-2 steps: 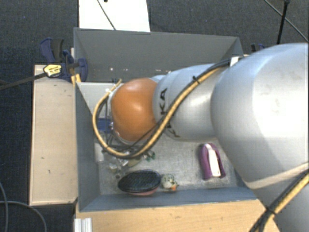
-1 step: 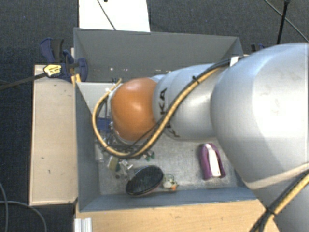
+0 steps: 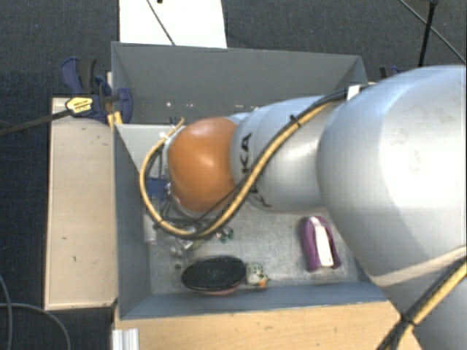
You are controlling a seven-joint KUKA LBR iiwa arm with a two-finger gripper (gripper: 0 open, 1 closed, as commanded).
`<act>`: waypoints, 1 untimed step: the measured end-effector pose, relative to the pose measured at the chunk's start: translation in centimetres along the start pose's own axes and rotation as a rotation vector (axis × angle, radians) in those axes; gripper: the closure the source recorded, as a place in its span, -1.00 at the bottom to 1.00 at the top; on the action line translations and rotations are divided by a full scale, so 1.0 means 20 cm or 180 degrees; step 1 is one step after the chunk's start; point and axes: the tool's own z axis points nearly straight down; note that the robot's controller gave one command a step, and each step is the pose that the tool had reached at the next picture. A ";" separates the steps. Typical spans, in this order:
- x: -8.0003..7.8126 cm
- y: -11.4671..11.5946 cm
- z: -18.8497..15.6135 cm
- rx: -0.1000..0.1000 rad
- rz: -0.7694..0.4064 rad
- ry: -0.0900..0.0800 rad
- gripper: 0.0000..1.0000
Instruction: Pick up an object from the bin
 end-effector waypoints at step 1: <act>0.00 0.00 0.00 -0.0004 -0.0004 0.0014 -1.00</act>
Offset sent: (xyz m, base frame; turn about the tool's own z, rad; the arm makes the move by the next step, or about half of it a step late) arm 0.0000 0.0000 0.0000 0.0000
